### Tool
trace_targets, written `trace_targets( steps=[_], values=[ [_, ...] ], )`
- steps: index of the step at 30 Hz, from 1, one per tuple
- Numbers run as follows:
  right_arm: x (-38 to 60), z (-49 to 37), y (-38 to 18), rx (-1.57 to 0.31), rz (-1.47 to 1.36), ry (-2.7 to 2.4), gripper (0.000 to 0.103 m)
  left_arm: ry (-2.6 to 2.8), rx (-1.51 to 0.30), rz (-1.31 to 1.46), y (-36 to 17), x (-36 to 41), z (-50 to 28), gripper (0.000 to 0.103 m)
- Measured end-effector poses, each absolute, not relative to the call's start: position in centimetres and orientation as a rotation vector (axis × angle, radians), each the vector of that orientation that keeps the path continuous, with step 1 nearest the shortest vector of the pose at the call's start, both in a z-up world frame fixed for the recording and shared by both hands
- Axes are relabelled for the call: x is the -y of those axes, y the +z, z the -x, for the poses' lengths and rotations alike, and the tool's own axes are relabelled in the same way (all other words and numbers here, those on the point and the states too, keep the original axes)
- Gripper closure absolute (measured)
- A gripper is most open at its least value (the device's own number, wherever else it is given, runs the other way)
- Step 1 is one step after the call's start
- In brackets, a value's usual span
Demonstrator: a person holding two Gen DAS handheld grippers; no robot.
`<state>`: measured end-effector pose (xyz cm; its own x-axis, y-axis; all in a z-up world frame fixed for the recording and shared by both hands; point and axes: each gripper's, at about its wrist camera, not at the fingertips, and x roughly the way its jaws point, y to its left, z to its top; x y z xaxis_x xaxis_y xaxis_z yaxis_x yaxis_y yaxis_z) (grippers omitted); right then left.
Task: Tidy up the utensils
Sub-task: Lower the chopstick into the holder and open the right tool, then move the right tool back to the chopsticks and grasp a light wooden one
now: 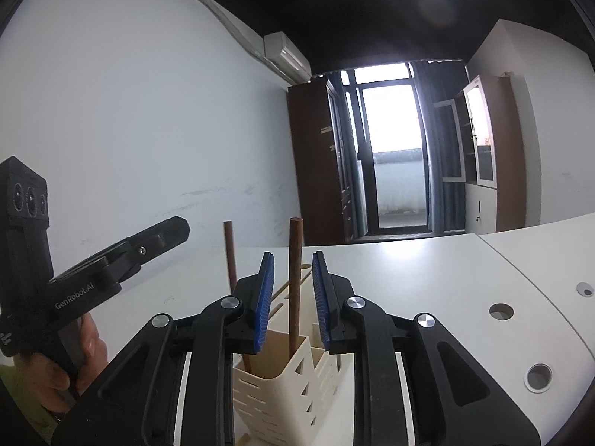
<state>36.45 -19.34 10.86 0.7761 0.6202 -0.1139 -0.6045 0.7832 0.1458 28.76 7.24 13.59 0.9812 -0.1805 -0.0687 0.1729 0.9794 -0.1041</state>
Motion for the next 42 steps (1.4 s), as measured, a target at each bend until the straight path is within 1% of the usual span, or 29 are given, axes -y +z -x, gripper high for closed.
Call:
trace_targets(
  steps=[3, 7, 11, 17, 22, 25, 27, 31, 36, 42],
  values=[
    [19.9, -36.0, 10.5, -0.166, -0.105, 0.649, 0.081, -0.163, -0.088, 0.092, 13.5, -7.4, -28.3, 0.075],
    [20.2, -35.2, 10.3, -0.174, -0.105, 0.633, 0.075, -0.155, -0.106, 0.086, 13.6, -7.4, -27.2, 0.074],
    [20.1, -34.0, 10.3, -0.18, -0.088, 0.604, 0.075, -0.136, -0.131, 0.063, 13.8, -7.0, -25.8, 0.073],
    [20.2, -31.9, 9.9, -0.191, -0.078, 0.599, 0.064, -0.113, -0.187, 0.041, 13.3, -6.6, -23.7, 0.066],
    [20.8, -30.8, 8.7, -0.247, -0.088, 0.598, 0.058, -0.089, -0.275, 0.031, 12.6, -6.4, -22.6, 0.06],
    [20.9, -30.4, 8.3, -0.279, -0.088, 0.6, 0.054, -0.094, -0.364, 0.003, 11.9, -6.0, -22.4, 0.06],
    [20.9, -30.2, 8.2, -0.312, -0.086, 0.596, 0.052, -0.068, -0.43, 0.004, 11.6, -6.1, -22.5, 0.059],
    [21.4, -30.4, 7.3, -0.407, -0.099, 0.582, 0.047, -0.062, -0.555, 0.083, 10.2, -7.4, -23.1, 0.052],
    [21.5, -31.1, 5.1, -0.569, -0.107, 0.545, 0.047, -0.032, -0.706, 0.124, 7.0, -8.2, -24.7, 0.051],
    [21.3, -32.8, 2.2, -0.765, -0.098, 0.505, 0.047, -0.019, -0.808, 0.126, 4.2, -8.0, -25.8, 0.051]
  ],
)
